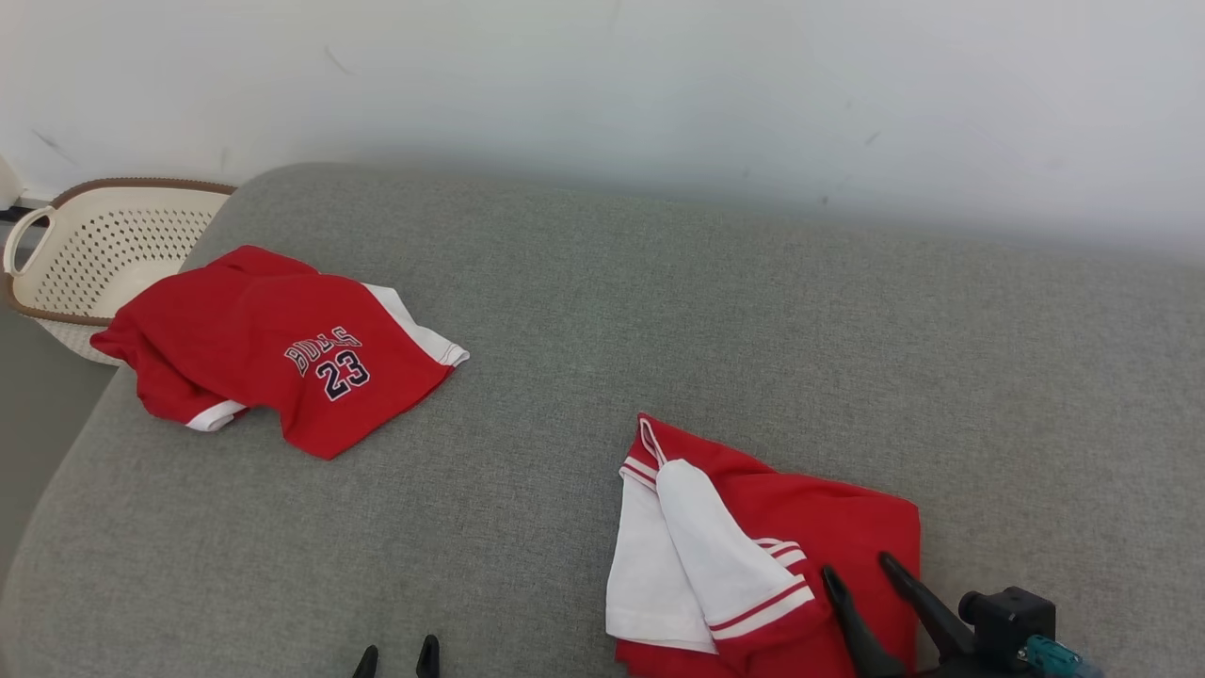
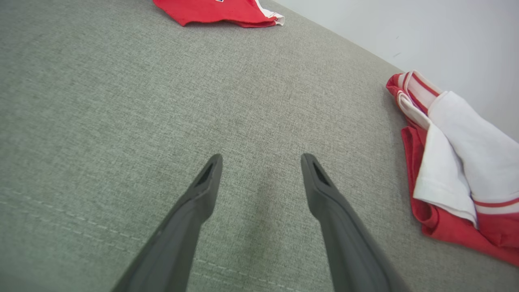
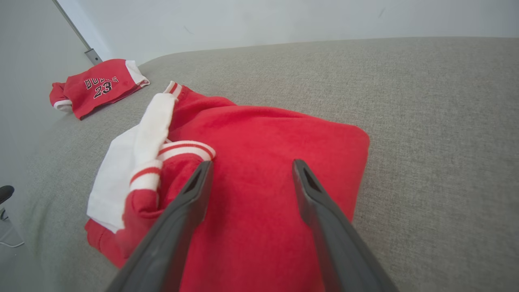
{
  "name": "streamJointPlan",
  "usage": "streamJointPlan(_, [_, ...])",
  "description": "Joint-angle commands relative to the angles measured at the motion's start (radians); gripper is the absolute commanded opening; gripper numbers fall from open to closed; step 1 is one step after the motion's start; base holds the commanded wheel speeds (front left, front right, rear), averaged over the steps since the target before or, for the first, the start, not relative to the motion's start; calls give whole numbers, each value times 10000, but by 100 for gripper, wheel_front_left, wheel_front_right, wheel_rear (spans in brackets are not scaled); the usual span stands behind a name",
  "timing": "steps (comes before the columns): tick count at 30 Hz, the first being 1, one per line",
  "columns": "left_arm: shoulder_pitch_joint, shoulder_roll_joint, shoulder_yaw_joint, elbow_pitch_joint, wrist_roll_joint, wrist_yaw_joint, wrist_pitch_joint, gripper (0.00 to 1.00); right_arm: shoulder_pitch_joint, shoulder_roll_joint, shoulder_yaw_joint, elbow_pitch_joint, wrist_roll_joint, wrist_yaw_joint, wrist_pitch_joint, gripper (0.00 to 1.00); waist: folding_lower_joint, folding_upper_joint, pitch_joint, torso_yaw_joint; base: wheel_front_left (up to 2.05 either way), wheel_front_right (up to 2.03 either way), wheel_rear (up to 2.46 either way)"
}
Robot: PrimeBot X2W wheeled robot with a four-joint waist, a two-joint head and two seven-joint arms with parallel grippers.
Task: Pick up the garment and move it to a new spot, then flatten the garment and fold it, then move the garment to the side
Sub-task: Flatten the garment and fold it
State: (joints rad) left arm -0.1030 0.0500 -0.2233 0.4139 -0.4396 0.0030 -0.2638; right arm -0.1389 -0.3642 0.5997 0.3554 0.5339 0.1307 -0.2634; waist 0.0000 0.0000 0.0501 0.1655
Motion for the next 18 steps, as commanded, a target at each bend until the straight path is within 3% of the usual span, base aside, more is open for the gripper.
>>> streamJointPlan(1, [117,11,13,36,-24,31,-12,100,-58,57,-54,-11,17,0,-5,100,0,0,5,8,0,0,0])
streamJointPlan(8, [112,12,-30,-3,-78,57,-12,100,217,133,-227,-855,233,0,-4,100,0,0,34,12,0,0,0])
streamJointPlan(18, [-3,12,-60,17,-97,72,-11,100,189,-258,1263,-917,851,0,-4,100,0,0,102,5,0,0,0])
